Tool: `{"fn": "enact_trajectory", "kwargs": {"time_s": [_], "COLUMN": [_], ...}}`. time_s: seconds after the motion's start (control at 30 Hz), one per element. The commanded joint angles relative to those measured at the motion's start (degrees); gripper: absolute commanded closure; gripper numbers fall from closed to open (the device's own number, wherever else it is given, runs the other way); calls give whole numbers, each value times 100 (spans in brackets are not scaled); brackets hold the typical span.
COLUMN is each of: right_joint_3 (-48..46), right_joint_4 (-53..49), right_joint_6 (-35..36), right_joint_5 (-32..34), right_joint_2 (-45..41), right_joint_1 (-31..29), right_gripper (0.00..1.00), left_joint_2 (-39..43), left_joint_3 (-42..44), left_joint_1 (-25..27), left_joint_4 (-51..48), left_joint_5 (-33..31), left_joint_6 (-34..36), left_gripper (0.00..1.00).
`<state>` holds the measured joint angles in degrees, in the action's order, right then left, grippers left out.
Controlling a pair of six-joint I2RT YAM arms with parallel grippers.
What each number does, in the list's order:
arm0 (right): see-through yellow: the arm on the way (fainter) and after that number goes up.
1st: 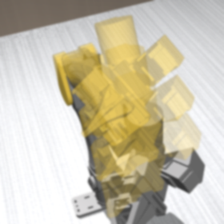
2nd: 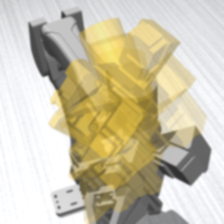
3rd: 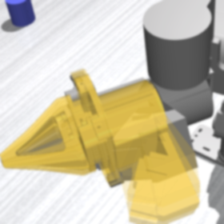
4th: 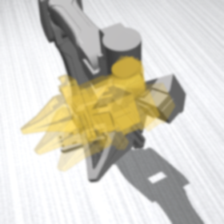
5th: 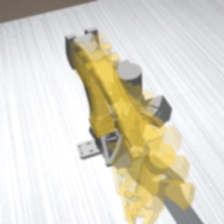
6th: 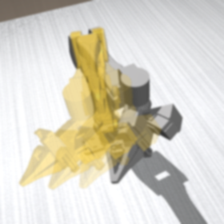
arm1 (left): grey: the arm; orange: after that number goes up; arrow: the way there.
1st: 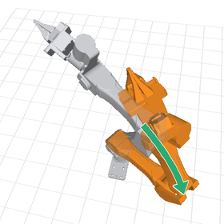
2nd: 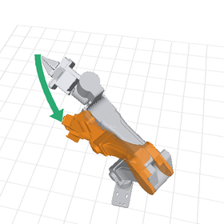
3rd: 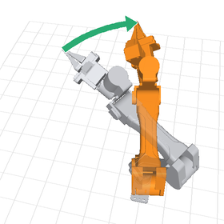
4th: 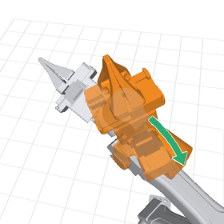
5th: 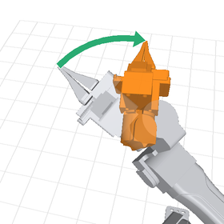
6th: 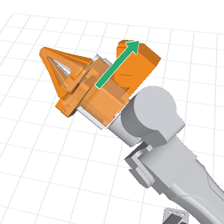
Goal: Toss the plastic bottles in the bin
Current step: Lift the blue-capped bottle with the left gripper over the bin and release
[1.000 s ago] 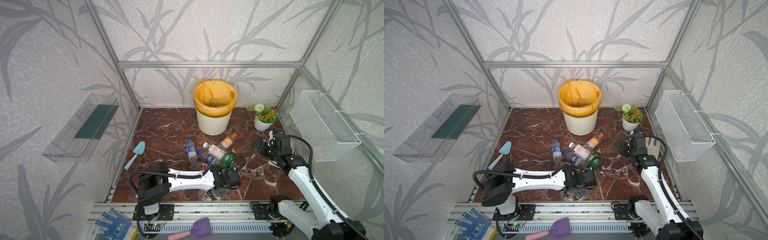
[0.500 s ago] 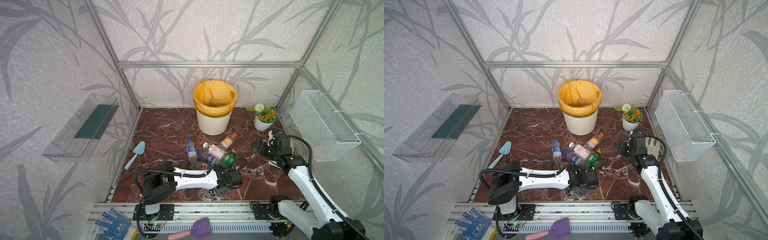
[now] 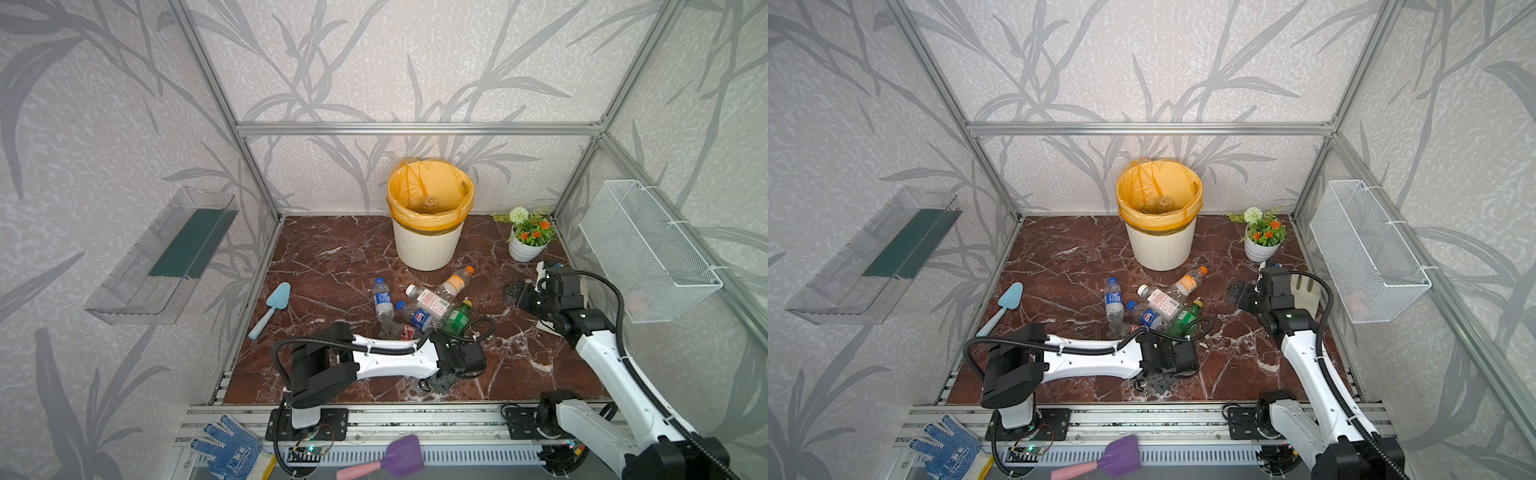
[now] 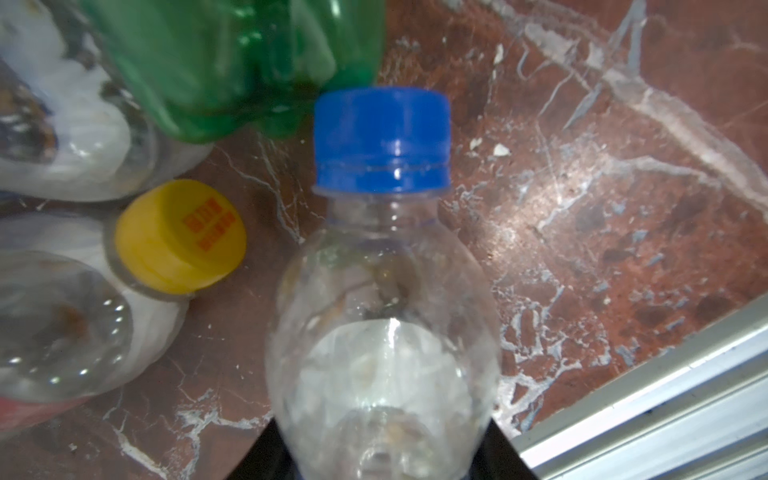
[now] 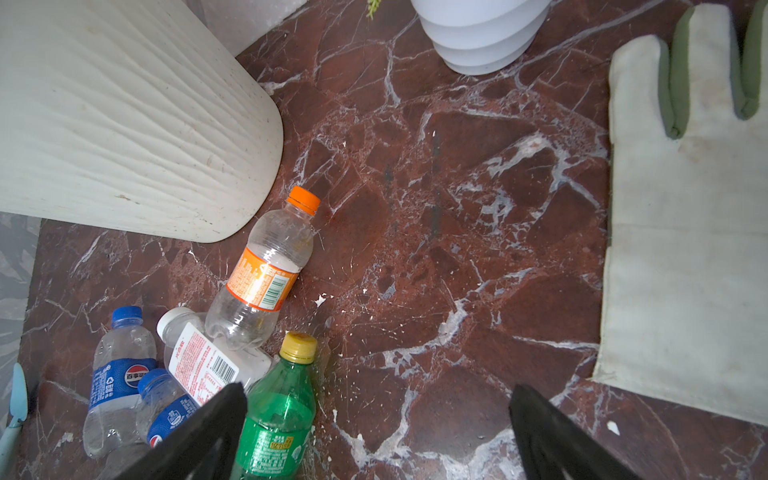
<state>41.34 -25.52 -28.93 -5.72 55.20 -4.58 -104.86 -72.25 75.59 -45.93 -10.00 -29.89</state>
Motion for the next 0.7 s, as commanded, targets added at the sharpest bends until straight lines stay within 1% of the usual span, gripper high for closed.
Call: {"fn": "enact_trajectory", "kwargs": {"time_s": [0.0, 0.07, 0.13, 0.17, 0.2, 0.27, 0.33, 0.37, 0.4, 0.47, 0.5, 0.53, 0.57, 0.6, 0.67], "right_joint_3": [-31, -4, 50, 74, 105, 161, 220, 246, 269, 319, 343, 355, 367, 370, 387], "right_joint_4": [4, -19, -38, -38, -41, -32, -23, -25, -32, -57, -71, -76, -68, -51, -14], "right_joint_6": [-8, -8, -8, -8, -14, -25, -33, -43, -49, -68, -97, -135, -185, -231, -321], "right_joint_5": [-70, -83, -88, -96, -104, -122, -140, -151, -165, -191, -193, -206, -230, -266, -352], "right_joint_2": [-25, -36, -53, -70, -86, -127, -179, -214, -252, -326, -366, -402, -438, -464, -484], "right_joint_1": [29, 36, 45, 45, 54, 49, 54, 54, 54, 54, 54, 51, 49, 54, 49], "right_gripper": [1, 1, 1, 1, 1, 1, 1, 1, 1, 1, 1, 1, 1, 0, 0], "left_joint_2": [602, 1014, 1422, 1661, 1894, 2274, 2556, 2679, 2762, 2856, 2853, 2819, 2761, 2697, 2458], "left_joint_3": [-401, -713, -1120, -1275, -1411, -1729, -2072, -2199, -2292, -2404, -2491, -2573, -2625, -2652, -2708], "left_joint_1": [8, 8, 1, -5, -16, -123, -288, -351, -381, -471, -577, -724, -1000, -1358, -2146], "left_joint_4": [-105, -182, -197, -39, 244, 801, 1491, 1982, 2580, 3691, 4110, 4353, 4546, 4694, 4751], "left_joint_5": [-701, -1149, -1758, -2152, -2493, -2980, -3121, -3219, -3221, -3064, -2854, -2679, -2432, -2138, -1499], "left_joint_6": [163, 363, 748, 1076, 1538, 2389, 3249, 3789, 4357, 5254, 5587, 5720, 5697, 5485, 4721], "left_gripper": [54, 55, 55, 55, 54, 53, 53, 53, 52, 51, 51, 51, 51, 51, 51]}}
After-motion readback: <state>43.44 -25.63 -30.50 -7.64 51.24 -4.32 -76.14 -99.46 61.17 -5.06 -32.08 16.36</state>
